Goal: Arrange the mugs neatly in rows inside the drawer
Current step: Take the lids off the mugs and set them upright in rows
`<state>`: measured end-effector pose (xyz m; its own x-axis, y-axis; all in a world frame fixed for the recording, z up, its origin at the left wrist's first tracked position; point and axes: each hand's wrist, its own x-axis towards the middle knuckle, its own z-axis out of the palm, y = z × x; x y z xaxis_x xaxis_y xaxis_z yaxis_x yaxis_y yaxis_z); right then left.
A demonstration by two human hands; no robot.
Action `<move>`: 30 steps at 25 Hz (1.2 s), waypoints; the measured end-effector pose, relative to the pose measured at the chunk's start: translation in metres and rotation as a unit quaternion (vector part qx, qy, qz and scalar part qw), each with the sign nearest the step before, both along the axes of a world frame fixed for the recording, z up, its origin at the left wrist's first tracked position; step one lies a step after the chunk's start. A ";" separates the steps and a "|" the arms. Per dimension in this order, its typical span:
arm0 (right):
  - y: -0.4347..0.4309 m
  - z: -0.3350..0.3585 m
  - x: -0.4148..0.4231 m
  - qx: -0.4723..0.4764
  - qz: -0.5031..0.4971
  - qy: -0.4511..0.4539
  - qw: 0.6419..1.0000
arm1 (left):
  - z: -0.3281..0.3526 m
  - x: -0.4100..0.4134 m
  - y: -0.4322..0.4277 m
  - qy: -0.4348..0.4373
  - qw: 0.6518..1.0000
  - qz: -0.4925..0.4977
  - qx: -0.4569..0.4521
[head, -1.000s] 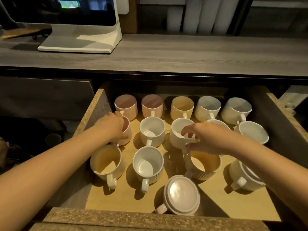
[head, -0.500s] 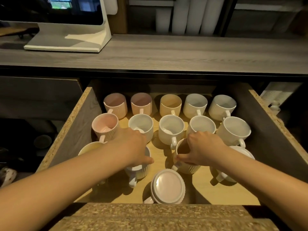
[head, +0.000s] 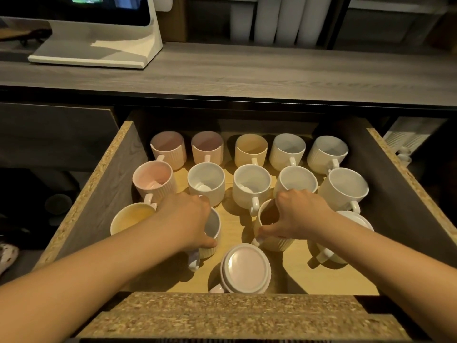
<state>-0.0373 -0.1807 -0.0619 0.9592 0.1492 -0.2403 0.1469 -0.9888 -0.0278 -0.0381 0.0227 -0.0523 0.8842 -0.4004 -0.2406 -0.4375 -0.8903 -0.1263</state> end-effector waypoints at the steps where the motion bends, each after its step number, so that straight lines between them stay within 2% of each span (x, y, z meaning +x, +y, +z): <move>1: -0.001 0.001 0.001 -0.001 -0.003 0.008 1.000 | 0.002 -0.002 -0.003 -0.038 0.999 -0.028 0.002; 3: -0.004 0.006 0.002 -0.009 0.000 0.020 1.000 | 0.006 -0.005 -0.012 -0.088 0.990 -0.098 -0.040; 4: -0.007 0.009 0.001 -0.013 0.005 0.025 1.000 | 0.008 -0.005 -0.017 -0.071 0.986 -0.135 -0.072; 6: -0.015 0.017 -0.003 -0.024 0.024 0.036 0.999 | 0.009 -0.006 -0.030 0.023 0.978 -0.179 -0.103; 8: -0.020 0.023 -0.007 -0.039 0.056 0.046 0.997 | 0.003 -0.010 -0.045 0.089 0.977 -0.182 -0.067; 12: -0.030 0.025 -0.015 -0.064 0.107 0.060 0.990 | -0.007 -0.019 -0.068 0.144 0.975 -0.166 0.014; 15: -0.040 0.023 -0.025 -0.062 0.113 0.070 0.989 | -0.009 -0.019 -0.072 0.151 0.976 -0.157 -0.007; 21: -0.050 0.012 -0.026 -0.101 0.092 0.088 0.987 | -0.001 -0.001 -0.068 0.107 0.978 -0.138 -0.115; 30: -0.058 0.011 -0.022 -0.068 0.061 0.137 0.986 | -0.018 -0.002 -0.082 0.115 0.968 -0.185 -0.122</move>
<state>-0.0597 -0.2391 -0.0507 0.8326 0.2087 -0.5131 0.2713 -0.9612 0.0493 -0.0397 -0.0592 -0.0706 0.6038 -0.7490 -0.2728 -0.7232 -0.6587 0.2078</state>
